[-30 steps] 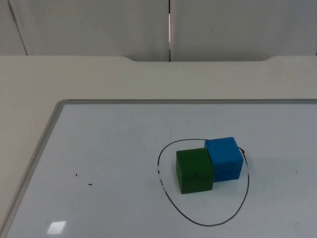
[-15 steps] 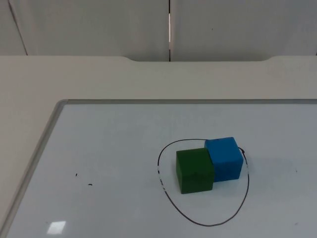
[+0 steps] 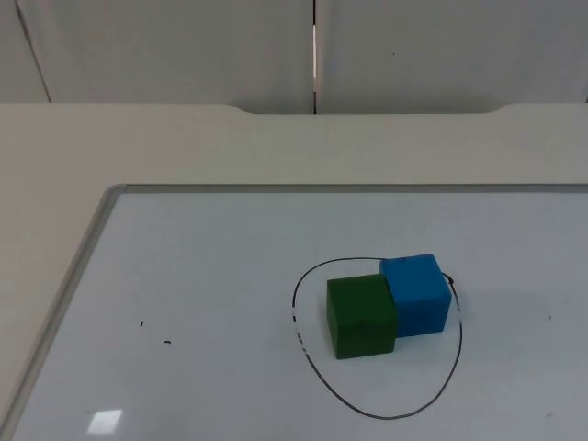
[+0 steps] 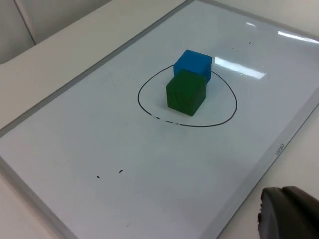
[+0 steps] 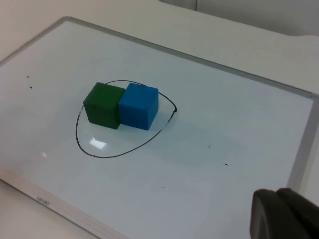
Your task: Push the two cubes into the marked area.
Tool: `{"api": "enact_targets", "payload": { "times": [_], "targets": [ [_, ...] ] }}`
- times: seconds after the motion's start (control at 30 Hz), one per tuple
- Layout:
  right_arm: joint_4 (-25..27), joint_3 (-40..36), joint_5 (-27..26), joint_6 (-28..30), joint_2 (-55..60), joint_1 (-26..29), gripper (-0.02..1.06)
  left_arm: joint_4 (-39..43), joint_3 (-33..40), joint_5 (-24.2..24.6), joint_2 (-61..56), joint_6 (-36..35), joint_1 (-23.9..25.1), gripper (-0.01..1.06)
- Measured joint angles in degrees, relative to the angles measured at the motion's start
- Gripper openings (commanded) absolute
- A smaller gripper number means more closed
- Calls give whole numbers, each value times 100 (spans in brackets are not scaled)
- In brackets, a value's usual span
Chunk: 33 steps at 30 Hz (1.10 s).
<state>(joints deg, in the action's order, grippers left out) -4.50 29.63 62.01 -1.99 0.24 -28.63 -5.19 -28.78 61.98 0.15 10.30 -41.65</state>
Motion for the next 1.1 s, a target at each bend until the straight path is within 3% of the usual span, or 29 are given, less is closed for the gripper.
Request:
{"api": "enact_targets", "payload": {
  "times": [1.1],
  "targets": [
    [43,0,0,0,0,0,0,0,0,12,0,187,0,0]
  ]
}}
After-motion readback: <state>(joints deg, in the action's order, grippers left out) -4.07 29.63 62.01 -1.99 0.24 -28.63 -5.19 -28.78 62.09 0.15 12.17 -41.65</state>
